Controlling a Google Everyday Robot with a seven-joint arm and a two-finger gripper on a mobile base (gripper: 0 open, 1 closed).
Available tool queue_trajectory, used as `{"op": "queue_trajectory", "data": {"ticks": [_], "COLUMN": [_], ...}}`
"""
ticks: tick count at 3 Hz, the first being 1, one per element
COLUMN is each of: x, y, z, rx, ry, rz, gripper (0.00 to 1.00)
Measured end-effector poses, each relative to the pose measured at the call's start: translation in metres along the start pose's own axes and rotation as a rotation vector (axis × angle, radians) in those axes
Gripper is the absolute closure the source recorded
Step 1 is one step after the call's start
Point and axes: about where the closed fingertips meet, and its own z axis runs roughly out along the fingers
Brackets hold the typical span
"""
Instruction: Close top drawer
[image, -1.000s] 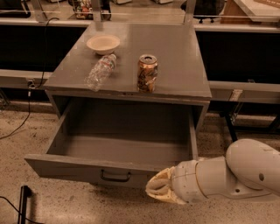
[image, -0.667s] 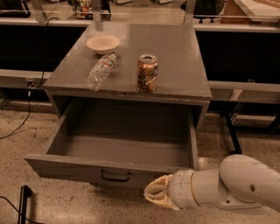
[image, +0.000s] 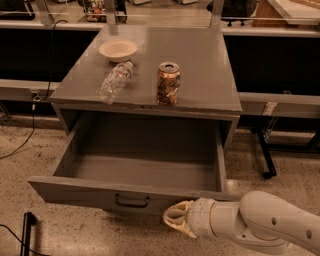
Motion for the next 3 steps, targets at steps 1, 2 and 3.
{"op": "queue_trajectory", "data": {"ticks": [1, 2, 3], "x": [0.005, 0.002, 0.000], "y": [-0.019, -0.042, -0.073], "z": [0.007, 0.010, 0.016], "rx": [0.053, 0.104, 0.151], "ry": [0.001, 0.020, 0.034], "rz": [-0.014, -0.046, -0.078], "gripper": [1.00, 1.00, 1.00]}}
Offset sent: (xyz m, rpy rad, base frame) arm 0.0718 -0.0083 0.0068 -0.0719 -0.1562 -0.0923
